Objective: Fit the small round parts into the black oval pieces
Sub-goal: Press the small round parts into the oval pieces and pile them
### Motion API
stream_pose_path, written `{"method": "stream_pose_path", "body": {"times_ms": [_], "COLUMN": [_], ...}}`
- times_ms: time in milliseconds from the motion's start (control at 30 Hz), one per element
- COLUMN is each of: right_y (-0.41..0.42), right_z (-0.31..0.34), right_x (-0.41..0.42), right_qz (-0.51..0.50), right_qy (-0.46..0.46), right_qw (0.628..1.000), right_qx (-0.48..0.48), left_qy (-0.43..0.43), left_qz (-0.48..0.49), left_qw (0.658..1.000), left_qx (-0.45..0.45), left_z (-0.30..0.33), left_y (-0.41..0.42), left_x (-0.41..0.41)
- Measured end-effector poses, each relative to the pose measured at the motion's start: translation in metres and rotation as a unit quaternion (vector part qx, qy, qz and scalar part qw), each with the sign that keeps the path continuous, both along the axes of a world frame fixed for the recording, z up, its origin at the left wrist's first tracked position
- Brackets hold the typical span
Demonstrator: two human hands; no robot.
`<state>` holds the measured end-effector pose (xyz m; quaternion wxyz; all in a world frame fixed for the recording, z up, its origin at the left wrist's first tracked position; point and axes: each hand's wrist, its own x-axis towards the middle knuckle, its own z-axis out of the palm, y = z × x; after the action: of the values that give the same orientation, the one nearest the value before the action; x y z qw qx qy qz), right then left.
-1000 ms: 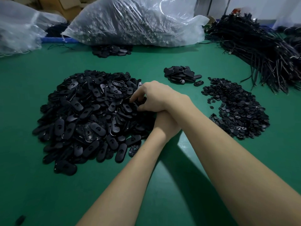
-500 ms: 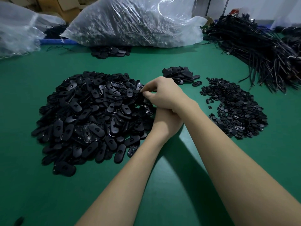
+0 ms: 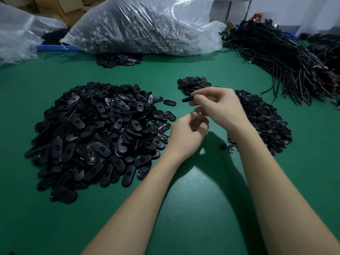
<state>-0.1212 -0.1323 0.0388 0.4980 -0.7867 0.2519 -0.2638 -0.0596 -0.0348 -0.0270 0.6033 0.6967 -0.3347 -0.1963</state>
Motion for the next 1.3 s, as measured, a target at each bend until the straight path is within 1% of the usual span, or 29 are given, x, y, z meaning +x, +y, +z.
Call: {"method": "stream_pose_path", "body": {"times_ms": [100,200,267,400,467,533,600,633,667,733,833,1067,1133,1167,1233,1300], "right_y": [-0.007,-0.014,-0.016,-0.015,-0.017,-0.024,-0.034,-0.038,-0.040,-0.042,-0.040,-0.037,-0.038,-0.037,-0.034,-0.031], "right_z": [-0.011,-0.020,-0.023,-0.023,-0.019,-0.012,-0.006,-0.003,-0.001,0.003,0.004,0.000,-0.001,-0.002,-0.003,-0.004], "right_x": [-0.024,-0.038,-0.044,-0.048,-0.050,-0.057,-0.068,-0.074,-0.079,-0.084,-0.084,-0.078,-0.080,-0.081,-0.079,-0.075], "right_qz": [-0.038,-0.057,-0.039,-0.003,-0.003,-0.011,-0.002,0.011,0.026,0.061,0.101,0.074,0.069,0.064,0.044,0.014], "right_qy": [-0.033,-0.035,-0.024,0.002,0.037,0.109,0.190,0.229,0.265,0.318,0.341,0.341,0.316,0.279,0.166,0.085], "right_qw": [0.997,0.993,0.991,0.991,0.994,0.994,0.977,0.966,0.954,0.937,0.930,0.929,0.939,0.954,0.985,0.992], "right_qx": [0.063,0.100,0.123,0.130,0.100,0.005,-0.097,-0.123,-0.135,-0.130,-0.096,-0.119,-0.114,-0.092,0.004,0.096], "left_qy": [0.004,0.020,0.057,0.086,0.112,0.135,0.151,0.154,0.157,0.159,0.167,0.208,0.216,0.218,0.222,0.226], "left_qz": [0.003,0.008,-0.005,-0.017,-0.017,-0.014,-0.010,-0.008,-0.008,-0.007,-0.003,0.005,0.003,0.001,-0.004,-0.010], "left_qw": [1.000,0.999,0.997,0.993,0.990,0.986,0.982,0.982,0.981,0.981,0.979,0.971,0.969,0.968,0.967,0.965], "left_qx": [-0.013,-0.036,-0.061,-0.078,-0.085,-0.099,-0.109,-0.110,-0.112,-0.114,-0.117,-0.121,-0.123,-0.124,-0.126,-0.132], "left_z": [-0.001,0.000,0.001,0.002,0.002,0.002,0.003,0.003,0.003,0.004,0.004,0.005,0.005,0.005,0.006,0.006], "left_y": [0.000,0.002,0.003,0.005,0.005,0.005,0.005,0.006,0.006,0.006,0.007,0.006,0.006,0.006,0.006,0.007], "left_x": [-0.001,-0.001,0.001,0.004,0.006,0.008,0.009,0.009,0.010,0.009,0.009,0.009,0.009,0.010,0.010,0.010]}}
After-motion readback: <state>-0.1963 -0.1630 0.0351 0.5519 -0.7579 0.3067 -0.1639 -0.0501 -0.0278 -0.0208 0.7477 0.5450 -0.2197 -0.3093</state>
